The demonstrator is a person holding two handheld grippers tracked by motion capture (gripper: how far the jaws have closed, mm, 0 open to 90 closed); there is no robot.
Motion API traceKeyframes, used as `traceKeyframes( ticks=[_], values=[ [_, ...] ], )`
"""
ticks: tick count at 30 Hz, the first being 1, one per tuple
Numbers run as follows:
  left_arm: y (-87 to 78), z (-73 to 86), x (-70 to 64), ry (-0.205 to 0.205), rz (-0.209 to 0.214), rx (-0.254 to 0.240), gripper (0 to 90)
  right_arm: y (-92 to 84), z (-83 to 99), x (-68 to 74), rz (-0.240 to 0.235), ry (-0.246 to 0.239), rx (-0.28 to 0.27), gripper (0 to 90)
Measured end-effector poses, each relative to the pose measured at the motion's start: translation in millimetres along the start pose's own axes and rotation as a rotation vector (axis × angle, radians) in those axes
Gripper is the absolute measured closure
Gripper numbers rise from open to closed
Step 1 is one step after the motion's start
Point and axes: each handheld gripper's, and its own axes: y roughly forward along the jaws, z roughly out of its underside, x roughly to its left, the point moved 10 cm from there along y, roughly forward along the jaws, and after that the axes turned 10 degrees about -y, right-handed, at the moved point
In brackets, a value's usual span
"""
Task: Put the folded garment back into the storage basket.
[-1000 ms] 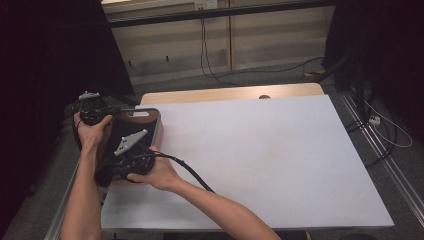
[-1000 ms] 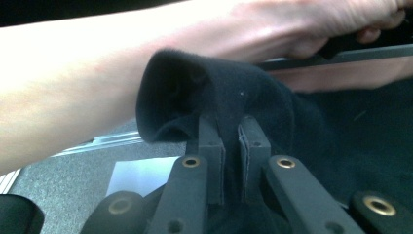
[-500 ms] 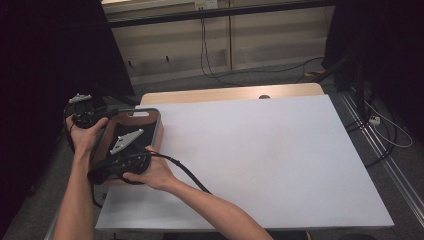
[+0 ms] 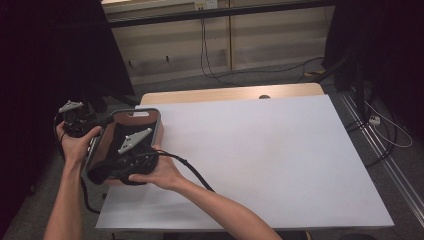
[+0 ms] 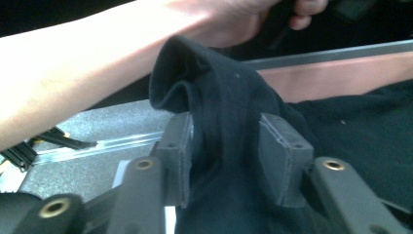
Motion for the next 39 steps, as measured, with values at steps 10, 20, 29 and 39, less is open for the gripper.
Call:
traceKeyframes(
  ticks=[10,20,29,39],
  values=[
    [-27.9,26.5,-16.7,0.08,0.001,-0.011,15.3,-38.4,22.8,5.7,0.029,-0.028,0.01,49.0],
    [-67.1,47.6,-30.5,0.08,0.043,-0.051,13.5,-43.4,40.8,6.0,0.063,-0.068,0.07,55.5],
    [-102.6,71.7,-39.1,0.033,0.079,-0.069,18.7,-42.1,46.1,18.3,0.064,-0.12,0.079,54.4],
    [-110.1,89.5,-49.6,-0.026,0.128,-0.048,23.8,-34.4,39.1,5.0,0.115,-0.139,0.086,55.9]
  ],
)
